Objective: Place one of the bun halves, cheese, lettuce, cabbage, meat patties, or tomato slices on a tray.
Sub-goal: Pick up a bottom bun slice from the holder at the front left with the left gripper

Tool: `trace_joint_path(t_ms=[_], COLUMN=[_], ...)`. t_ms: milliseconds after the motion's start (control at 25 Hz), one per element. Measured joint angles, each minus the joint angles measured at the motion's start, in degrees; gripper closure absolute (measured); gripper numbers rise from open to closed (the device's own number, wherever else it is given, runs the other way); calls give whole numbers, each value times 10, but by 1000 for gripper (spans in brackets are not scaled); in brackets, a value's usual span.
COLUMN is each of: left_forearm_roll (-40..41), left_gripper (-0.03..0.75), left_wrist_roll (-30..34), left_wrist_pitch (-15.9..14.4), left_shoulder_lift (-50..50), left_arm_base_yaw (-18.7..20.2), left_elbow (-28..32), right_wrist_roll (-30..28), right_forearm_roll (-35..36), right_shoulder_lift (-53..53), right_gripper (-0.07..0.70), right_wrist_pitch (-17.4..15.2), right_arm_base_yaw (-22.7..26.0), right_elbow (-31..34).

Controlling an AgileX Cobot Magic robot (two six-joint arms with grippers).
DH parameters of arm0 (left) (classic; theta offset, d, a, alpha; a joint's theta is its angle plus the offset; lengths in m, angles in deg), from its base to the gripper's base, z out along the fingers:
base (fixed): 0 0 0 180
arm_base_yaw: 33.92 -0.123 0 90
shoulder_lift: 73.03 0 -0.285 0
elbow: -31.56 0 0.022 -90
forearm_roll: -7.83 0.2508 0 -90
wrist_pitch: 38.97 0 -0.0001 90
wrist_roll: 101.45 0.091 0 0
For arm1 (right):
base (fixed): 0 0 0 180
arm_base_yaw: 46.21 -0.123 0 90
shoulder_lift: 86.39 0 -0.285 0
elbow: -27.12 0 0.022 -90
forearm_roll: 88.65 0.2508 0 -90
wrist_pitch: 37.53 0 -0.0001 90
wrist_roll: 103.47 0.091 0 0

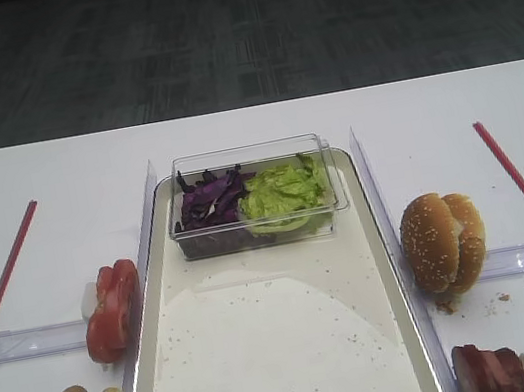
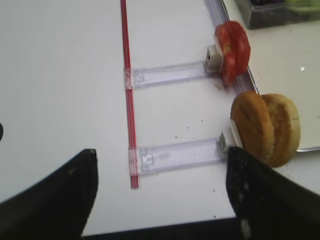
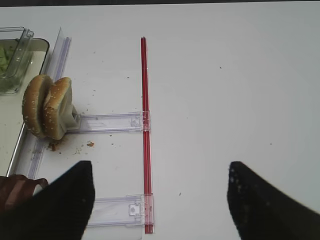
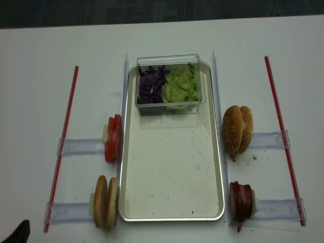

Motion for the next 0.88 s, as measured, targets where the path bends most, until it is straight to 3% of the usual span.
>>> trace_joint_path(t_ms=[880], left_forearm_roll=[-57], left_gripper=[223], left_wrist_roll=[6], left_wrist_pitch=[0], left_shoulder_lift=[465], left_arm_base_yaw=[1], left_elbow=[-134], right_wrist_roll=[0], right_forearm_roll=[0], right_shoulder_lift=[0], right_gripper=[61], right_wrist_pitch=[0], right_arm_base_yaw=[0], right_elbow=[0])
